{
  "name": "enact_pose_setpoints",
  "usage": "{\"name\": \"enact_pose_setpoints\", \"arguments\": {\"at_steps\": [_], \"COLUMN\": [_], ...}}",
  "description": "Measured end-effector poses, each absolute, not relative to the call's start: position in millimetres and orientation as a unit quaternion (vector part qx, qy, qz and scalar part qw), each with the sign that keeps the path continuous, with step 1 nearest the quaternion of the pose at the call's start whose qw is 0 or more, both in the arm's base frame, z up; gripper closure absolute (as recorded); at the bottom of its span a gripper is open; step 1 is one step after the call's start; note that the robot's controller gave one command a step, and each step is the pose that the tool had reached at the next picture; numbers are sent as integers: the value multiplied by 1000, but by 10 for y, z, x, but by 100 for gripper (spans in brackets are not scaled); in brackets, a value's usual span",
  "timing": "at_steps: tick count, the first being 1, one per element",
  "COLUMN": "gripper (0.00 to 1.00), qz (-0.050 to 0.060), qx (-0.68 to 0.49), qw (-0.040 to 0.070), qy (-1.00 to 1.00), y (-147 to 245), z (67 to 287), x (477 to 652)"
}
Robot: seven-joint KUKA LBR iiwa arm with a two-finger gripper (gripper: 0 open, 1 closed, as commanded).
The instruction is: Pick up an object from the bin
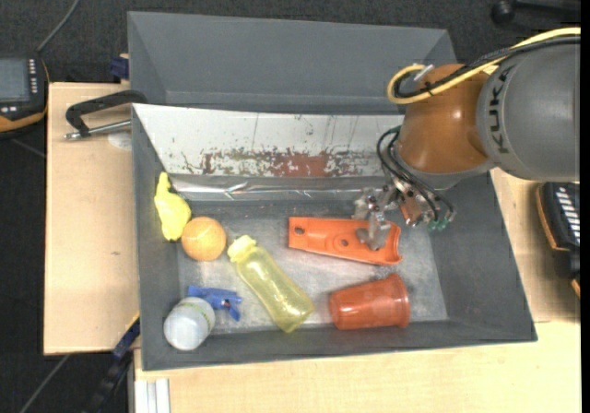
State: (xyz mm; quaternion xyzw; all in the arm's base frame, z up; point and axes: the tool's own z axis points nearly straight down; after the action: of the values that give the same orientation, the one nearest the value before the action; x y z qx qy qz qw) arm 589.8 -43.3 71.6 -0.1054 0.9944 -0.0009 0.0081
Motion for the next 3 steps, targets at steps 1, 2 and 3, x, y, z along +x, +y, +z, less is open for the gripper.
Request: {"name": "enact_pose_setpoints", "arguments": {"at_steps": [1,2,3], "gripper": [100,100,100], "qz": [-1,0,-2], "qx": [-106,-105,-102], "qw": [8,6,15], "qy": [994,994,995], "y": [-433,-433,-420], "z": [716,1178,1333], "x": [5898,5881,5902]}}
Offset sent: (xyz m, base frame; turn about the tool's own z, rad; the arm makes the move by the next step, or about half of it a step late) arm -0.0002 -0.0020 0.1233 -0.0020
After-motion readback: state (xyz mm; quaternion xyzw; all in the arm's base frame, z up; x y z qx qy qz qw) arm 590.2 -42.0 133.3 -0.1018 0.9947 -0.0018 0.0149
